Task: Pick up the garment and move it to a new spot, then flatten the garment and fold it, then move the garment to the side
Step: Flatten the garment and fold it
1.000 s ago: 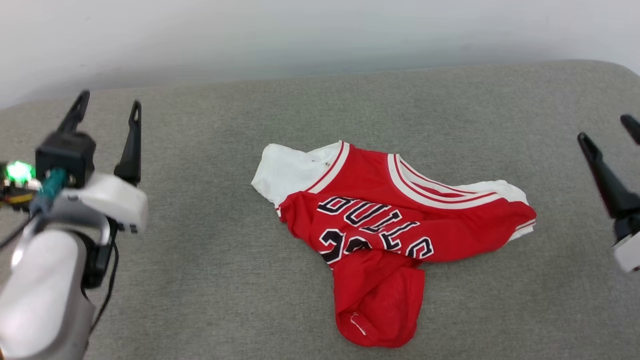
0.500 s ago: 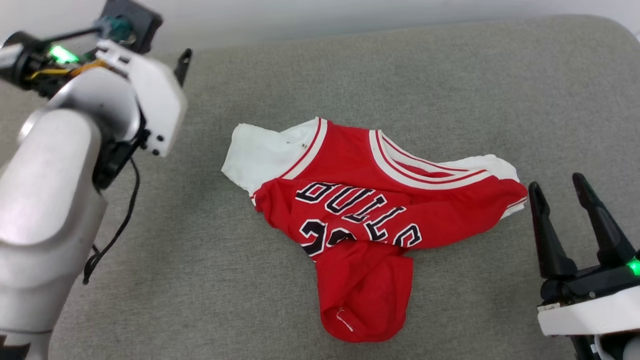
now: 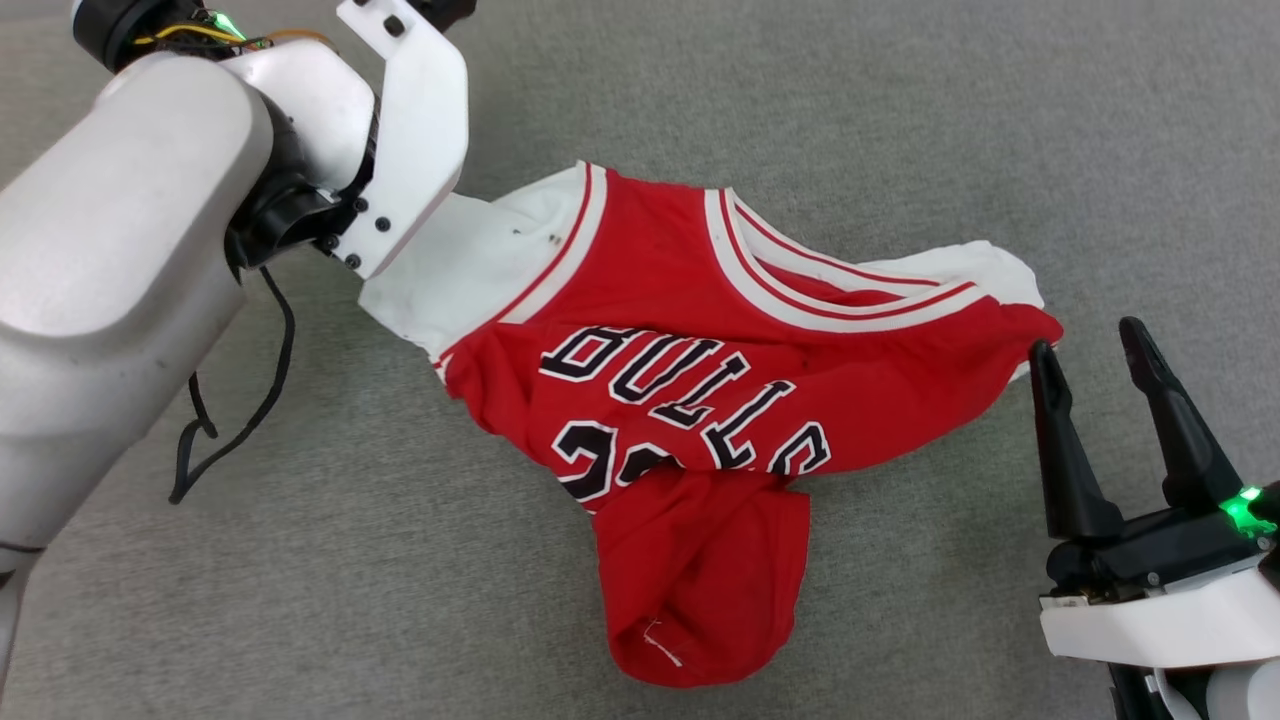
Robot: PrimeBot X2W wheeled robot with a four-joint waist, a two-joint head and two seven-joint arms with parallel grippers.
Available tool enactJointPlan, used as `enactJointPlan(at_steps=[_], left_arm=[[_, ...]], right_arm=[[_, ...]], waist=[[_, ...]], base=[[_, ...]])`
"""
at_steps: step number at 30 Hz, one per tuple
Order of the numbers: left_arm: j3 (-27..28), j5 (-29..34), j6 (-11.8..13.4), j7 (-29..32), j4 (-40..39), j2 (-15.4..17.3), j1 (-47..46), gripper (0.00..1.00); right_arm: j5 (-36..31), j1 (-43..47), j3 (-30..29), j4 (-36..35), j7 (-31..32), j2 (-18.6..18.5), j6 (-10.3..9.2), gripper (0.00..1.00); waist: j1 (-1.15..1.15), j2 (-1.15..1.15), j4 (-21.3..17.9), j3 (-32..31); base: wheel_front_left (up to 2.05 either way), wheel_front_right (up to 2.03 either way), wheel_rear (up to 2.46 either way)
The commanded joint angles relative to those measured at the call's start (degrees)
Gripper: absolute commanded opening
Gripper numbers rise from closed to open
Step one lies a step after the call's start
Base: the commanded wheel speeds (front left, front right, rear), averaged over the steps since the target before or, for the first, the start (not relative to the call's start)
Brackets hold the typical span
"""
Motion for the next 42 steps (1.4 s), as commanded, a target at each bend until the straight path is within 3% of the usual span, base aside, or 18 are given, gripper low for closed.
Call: enactJointPlan(at_steps=[1, 7, 15, 16, 17, 27, 35, 42], left_arm=[[-1.89, -1.2, 0.01, 1.74, 0.59, 0.32, -1.52, 1.0], [-10.06, -5.04, 0.01, 6.62, 2.74, 1.4, -5.3, 1.0], [-18.56, -8.04, 0.0, 6.97, 4.33, 2.74, -3.81, 1.0], [-19.01, -8.27, -0.01, 6.96, 3.73, 2.7, -3.5, 0.89], [-19.23, -8.24, -0.04, 6.61, 3.07, 2.78, -3.37, 0.02], [-18.71, -9.0, 0.01, -4.8, -1.69, 4.01, -4.48, 0.0], [-18.53, -11.08, 0.08, -13.31, -1.09, 12.06, 0.24, 0.0], [-17.99, -13.97, 2.91, -18.0, 1.47, 18.31, 7.71, 0.0]], right_arm=[[-0.61, -1.08, 0.3, 0.11, -0.5, 0.36, -0.06, 1.0], [-0.8, -2.9, 1.46, 1.6, -1.97, 0.41, -0.06, 1.0], [-0.34, -4.56, 2.49, 3.7, -3.3, 0.02, -0.06, 1.0], [-0.29, -4.74, 2.44, 3.97, -3.38, -0.14, -0.06, 1.0], [-0.25, -4.8, 2.39, 4.29, -3.5, -0.25, -0.06, 1.0], [-0.08, -1.7, 0.23, 5.84, -3.92, -1.77, -0.06, 1.0], [0.22, 0.84, -0.5, 5.81, -2.22, -2.95, -0.06, 1.0], [0.02, 2.25, -0.88, 4.87, -0.97, -3.47, -0.06, 1.0]], waist=[[0.0, 0.0, -1.62, 2.36], [0.0, 0.0, -3.07, 5.68], [0.0, 0.0, -3.67, 7.68], [0.0, 0.0, -3.58, 7.62], [0.0, 0.0, -3.42, 7.45], [0.0, 0.0, 2.42, 0.34], [0.0, 0.0, 7.14, -5.17], [0.0, 0.0, 8.41, -6.11]], base=[[0.0, 0.0, 0.0], [0.0, 0.0, 0.0], [0.0, 0.0, 0.0], [0.0, 0.0, 0.0], [0.0, 0.0, 0.0], [0.0, 0.0, 0.0], [0.0, 0.0, 0.0], [0.0, 0.0, 0.0]])
